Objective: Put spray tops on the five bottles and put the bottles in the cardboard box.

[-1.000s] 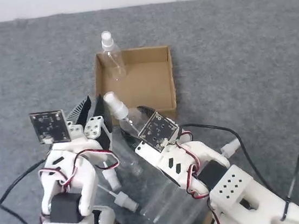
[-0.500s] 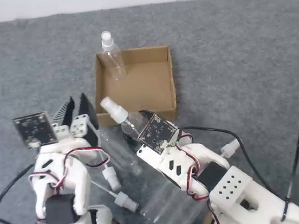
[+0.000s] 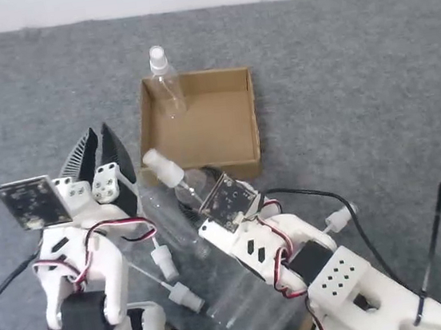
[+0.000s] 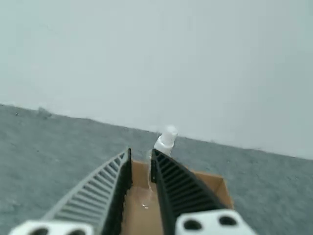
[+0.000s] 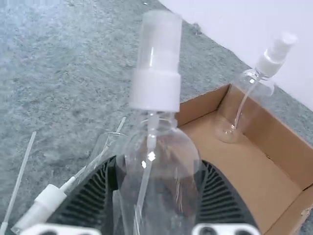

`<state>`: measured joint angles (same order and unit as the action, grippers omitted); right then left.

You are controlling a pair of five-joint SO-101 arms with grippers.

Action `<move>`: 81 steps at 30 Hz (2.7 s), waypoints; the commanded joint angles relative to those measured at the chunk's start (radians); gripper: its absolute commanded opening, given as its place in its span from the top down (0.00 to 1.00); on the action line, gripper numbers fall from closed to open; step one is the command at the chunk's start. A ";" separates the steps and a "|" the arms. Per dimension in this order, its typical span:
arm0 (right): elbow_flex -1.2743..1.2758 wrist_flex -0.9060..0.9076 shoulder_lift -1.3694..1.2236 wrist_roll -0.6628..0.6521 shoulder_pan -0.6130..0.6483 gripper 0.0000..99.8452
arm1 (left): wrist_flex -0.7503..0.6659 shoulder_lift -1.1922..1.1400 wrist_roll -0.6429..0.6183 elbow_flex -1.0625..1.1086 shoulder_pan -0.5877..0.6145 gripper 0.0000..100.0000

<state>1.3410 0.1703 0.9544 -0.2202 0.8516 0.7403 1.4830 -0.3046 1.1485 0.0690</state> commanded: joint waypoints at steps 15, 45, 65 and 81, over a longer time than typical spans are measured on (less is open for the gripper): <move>-0.006 -0.054 0.035 -0.040 -0.028 0.93 | 0.230 0.040 0.060 -0.036 -0.210 0.95; -0.015 -0.071 0.039 -0.041 -0.033 0.98 | 0.221 0.338 0.037 0.022 0.032 0.95; -0.044 0.120 0.351 0.008 0.093 0.98 | 0.152 0.336 -0.035 0.145 0.000 0.96; -0.006 0.159 0.378 0.005 0.113 0.98 | 0.195 0.338 0.072 0.150 -0.203 0.96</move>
<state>1.3671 0.3253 1.2965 -0.2217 0.9528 0.9275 1.8021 -0.2524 1.3157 -0.1013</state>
